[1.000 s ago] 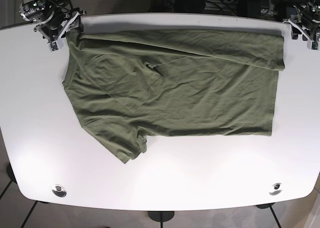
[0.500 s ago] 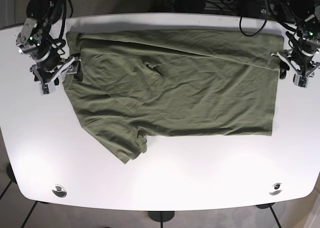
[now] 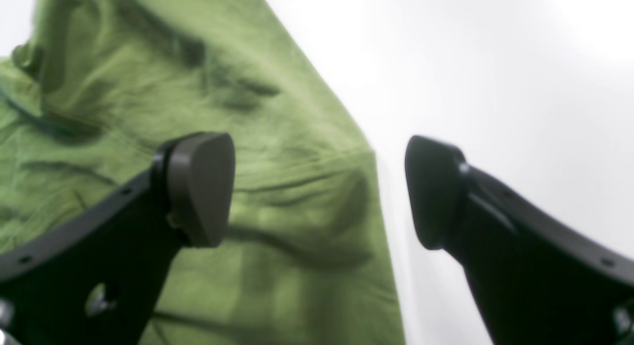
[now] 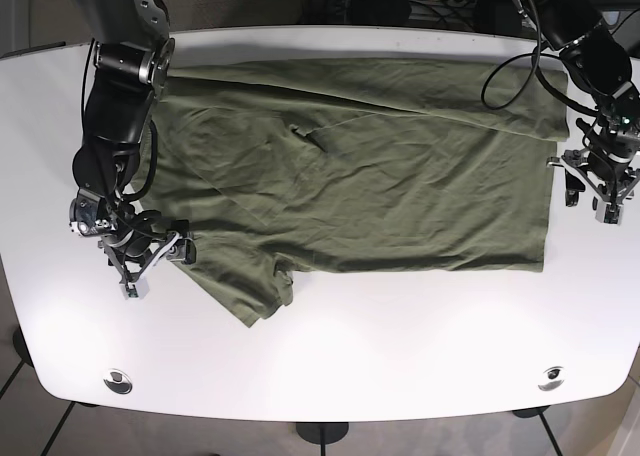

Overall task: Fold the T-shirt properly
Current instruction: 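Grasp the shirt's side edge with both grippers at its two ends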

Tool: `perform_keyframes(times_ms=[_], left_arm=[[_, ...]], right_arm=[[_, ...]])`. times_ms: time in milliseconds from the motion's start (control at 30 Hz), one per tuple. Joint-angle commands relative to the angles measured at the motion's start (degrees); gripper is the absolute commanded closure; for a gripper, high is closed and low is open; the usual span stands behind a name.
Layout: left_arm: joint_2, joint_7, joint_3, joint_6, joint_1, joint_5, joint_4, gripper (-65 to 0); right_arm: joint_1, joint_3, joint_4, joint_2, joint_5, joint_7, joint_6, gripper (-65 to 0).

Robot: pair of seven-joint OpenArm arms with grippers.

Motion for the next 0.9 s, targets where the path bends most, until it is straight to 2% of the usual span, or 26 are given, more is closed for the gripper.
perform_keyframes(times_ms=[33,100,167,200,267,300,367,433,600,700,767,900], left_arm=[[-1.34,-1.35,-0.18,0.32,-2.49,-0.54,-1.28,-28.1],[-2.39,-1.35,-0.1,2.12,-4.42,-0.45,-3.92,-28.1],[-3.8,-1.35,2.01,5.99,-7.5,-0.45,-9.19,-28.2],[-4.94,-1.35,4.03,8.18,-10.14,-0.45,-13.06,-30.1],[-5.65,-1.52,6.23,11.88,-13.74,-0.54,-18.07,-39.4],[-5.65,-1.7,6.94,14.86,-16.38,-0.54,-21.67,-46.4],[-5.65,-1.87,7.99,17.41,-20.51,-0.54,-26.86,-51.7],[-5.65,-2.93,10.89,17.41,-25.35,-0.89,-33.37,-51.8],[-5.65,-9.61,16.78,17.41,-32.12,-0.98,-47.96,-51.8],[-5.65,-13.21,18.36,17.41,-33.52,-0.98,-53.94,-51.8],[-5.65,-13.92,19.68,17.24,-33.96,-1.07,-55.52,-51.8],[-5.12,-13.74,20.47,12.93,-33.96,-1.07,-56.14,-51.8]], right_arm=[[2.47,-0.08,-0.87,0.56,0.31,2.12,0.1,-50.1],[2.47,-0.08,-1.84,0.3,0.22,3.53,0.01,-49.0],[2.47,-0.08,-3.16,-0.76,0.04,3.96,0.01,-38.5],[2.47,-0.08,-3.86,-0.85,0.04,4.05,0.01,-29.5],[2.38,-0.08,-3.95,-0.94,0.04,4.05,-0.08,-17.6],[2.2,-0.08,-4.03,-0.94,0.04,4.05,-0.08,-10.0],[1.59,-0.08,-3.77,-1.02,0.04,4.05,-0.08,-4.0],[1.5,-0.08,-3.68,-1.02,0.04,4.05,-0.08,-3.8],[1.32,0.18,-3.68,-1.11,0.48,4.76,-0.08,-3.6],[1.23,0.27,-3.68,-1.11,0.48,5.2,-0.08,-3.6],[1.23,0.27,-3.68,-1.11,0.48,5.2,-0.08,-3.6],[1.23,0.27,-3.68,-1.11,0.57,5.2,-0.08,-3.6]])
